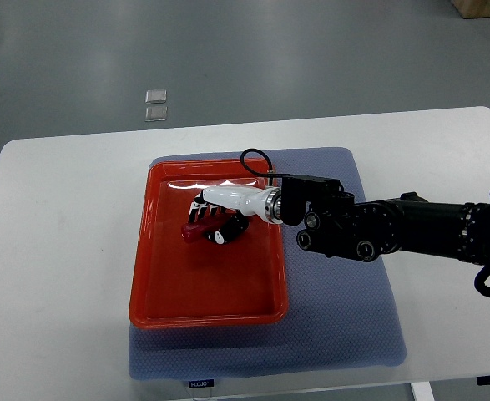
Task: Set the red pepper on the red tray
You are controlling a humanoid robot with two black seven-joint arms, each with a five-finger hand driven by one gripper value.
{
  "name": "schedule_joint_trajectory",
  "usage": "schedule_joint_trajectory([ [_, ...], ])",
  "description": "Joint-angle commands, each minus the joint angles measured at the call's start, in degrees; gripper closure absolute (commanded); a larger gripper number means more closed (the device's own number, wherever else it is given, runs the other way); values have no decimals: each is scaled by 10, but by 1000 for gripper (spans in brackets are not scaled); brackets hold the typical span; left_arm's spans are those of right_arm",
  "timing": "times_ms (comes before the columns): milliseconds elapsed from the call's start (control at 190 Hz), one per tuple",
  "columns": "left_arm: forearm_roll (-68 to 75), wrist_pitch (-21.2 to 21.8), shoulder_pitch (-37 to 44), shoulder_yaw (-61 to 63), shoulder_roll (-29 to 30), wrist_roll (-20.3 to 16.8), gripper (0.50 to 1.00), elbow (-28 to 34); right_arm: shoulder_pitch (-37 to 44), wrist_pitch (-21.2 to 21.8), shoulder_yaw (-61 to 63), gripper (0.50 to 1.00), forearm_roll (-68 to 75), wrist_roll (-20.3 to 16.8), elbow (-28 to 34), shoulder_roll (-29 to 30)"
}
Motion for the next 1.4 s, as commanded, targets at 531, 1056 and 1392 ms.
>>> schedule_joint_trajectory([
  [531,0,1,0,2,0,0,500,1,-4,0,53,675,15,21,-1,0],
  [1056,0,1,0,2,0,0,500,0,-202,-11,582,673,186,55,7,-1],
  [1392,0,1,0,3,0,0,500,0,-297,77,708,589,413,67,5,0],
])
